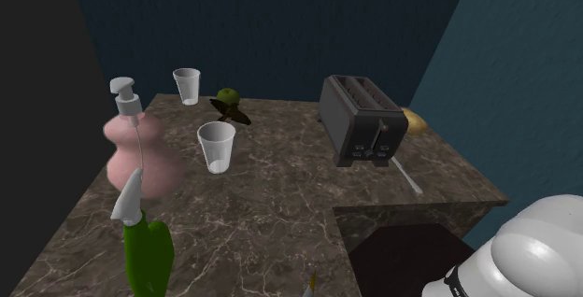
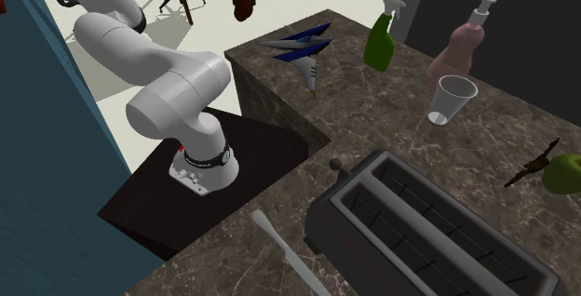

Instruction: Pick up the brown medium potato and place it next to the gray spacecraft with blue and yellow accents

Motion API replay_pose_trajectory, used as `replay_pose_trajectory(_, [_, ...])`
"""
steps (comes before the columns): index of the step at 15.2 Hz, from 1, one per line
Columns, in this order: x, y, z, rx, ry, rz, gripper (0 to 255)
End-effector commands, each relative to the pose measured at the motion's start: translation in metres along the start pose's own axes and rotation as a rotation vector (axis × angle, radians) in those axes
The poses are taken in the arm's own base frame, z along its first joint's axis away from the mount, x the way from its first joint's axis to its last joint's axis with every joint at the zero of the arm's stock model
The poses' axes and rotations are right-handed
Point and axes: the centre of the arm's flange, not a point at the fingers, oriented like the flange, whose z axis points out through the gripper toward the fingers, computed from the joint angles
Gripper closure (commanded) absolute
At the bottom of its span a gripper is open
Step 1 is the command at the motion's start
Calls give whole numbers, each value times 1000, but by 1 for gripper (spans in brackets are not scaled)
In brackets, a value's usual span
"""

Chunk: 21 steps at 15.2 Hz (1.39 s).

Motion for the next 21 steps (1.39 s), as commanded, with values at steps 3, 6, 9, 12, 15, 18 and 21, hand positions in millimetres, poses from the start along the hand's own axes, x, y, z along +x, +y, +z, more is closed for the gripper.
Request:
replay_pose_trajectory(3, [-4,1,21,0,0,0,255])
replay_pose_trajectory(6, [-6,2,37,0,0,0,255])
replay_pose_trajectory(9, [-9,3,52,0,0,0,255])
replay_pose_trajectory(12, [-12,3,68,0,0,0,255])
replay_pose_trajectory(15, [-14,4,84,0,0,0,255])
replay_pose_trajectory(18, [-17,5,99,0,0,0,255])
replay_pose_trajectory(21, [-19,6,116,0,0,0,255])
